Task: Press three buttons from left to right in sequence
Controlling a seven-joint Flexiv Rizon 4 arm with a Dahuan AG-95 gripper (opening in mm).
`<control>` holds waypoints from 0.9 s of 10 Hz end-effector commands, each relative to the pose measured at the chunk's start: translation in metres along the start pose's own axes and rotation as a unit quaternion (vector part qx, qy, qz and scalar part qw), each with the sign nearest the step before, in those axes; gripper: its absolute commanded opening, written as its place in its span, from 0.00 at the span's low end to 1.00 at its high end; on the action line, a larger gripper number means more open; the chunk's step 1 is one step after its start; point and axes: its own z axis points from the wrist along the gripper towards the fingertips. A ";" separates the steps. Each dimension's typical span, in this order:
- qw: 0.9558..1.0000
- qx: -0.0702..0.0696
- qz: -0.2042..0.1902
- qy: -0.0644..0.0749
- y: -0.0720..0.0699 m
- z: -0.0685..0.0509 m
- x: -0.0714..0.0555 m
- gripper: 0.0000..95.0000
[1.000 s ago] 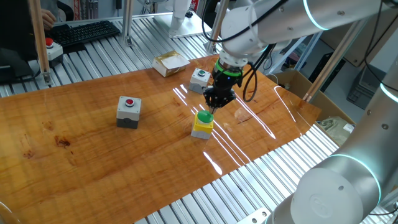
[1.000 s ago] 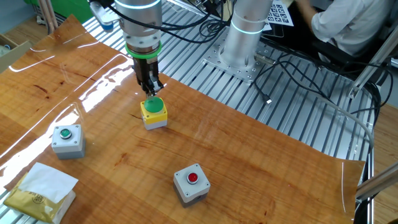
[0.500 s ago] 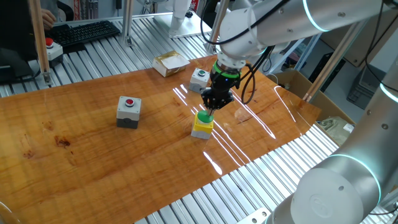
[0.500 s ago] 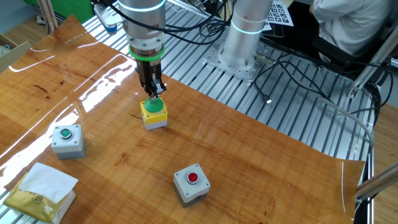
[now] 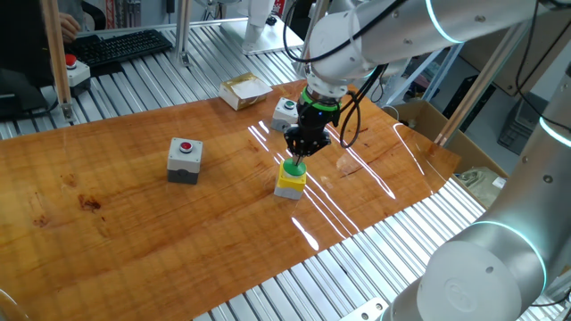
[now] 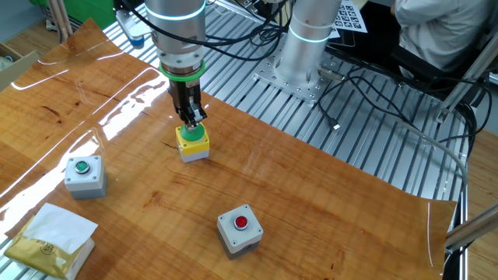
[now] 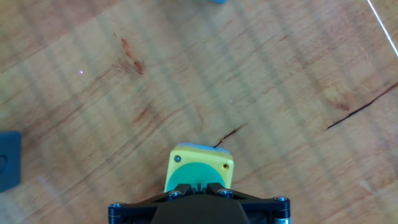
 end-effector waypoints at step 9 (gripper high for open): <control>1.000 0.012 0.009 0.001 0.012 -0.021 0.013 0.00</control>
